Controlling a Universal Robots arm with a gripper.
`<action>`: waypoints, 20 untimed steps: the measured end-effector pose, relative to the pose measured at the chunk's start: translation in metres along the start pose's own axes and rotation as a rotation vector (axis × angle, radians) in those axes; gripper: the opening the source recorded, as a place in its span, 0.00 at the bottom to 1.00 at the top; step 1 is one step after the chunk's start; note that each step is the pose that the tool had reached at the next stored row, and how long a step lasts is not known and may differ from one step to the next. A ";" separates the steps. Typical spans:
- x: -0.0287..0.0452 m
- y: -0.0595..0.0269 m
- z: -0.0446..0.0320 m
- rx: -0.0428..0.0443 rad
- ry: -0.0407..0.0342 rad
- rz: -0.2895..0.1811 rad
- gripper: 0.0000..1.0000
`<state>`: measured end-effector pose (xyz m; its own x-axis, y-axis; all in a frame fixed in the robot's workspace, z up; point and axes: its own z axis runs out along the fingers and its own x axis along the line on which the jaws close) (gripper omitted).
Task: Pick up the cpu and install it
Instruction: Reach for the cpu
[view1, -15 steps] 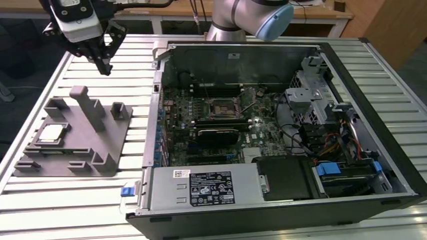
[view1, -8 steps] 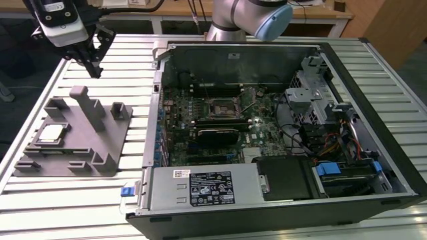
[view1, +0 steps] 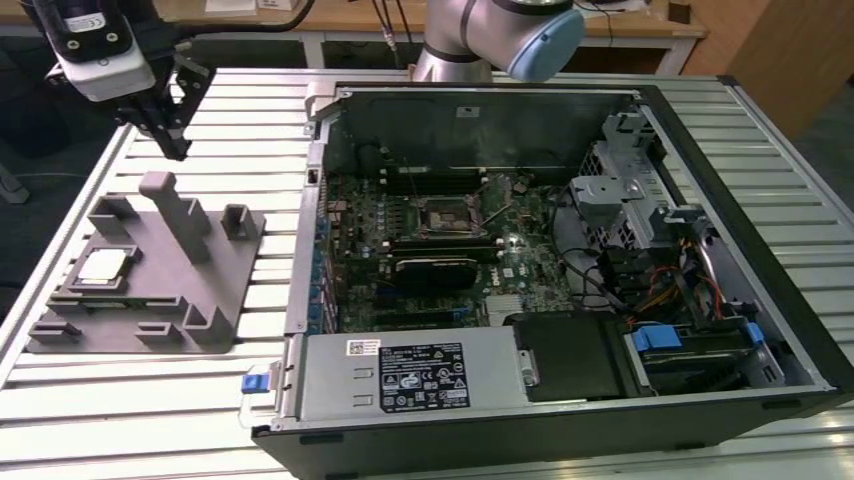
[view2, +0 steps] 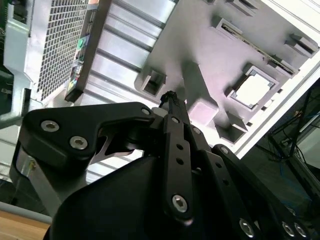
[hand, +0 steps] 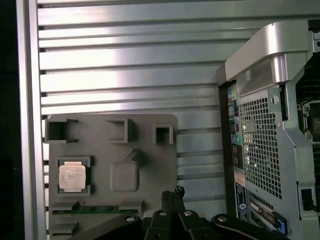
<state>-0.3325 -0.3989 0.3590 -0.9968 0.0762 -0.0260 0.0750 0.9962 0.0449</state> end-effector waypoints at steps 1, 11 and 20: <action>0.0026 -0.0002 0.0006 0.0000 0.0000 0.000 0.11; 0.0249 -0.0023 0.0081 0.0000 0.0000 0.000 0.11; 0.0478 -0.0044 0.0172 0.0000 0.0000 0.000 0.11</action>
<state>-0.3799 -0.3989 0.3404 -0.9968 0.0762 -0.0259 0.0750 0.9962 0.0449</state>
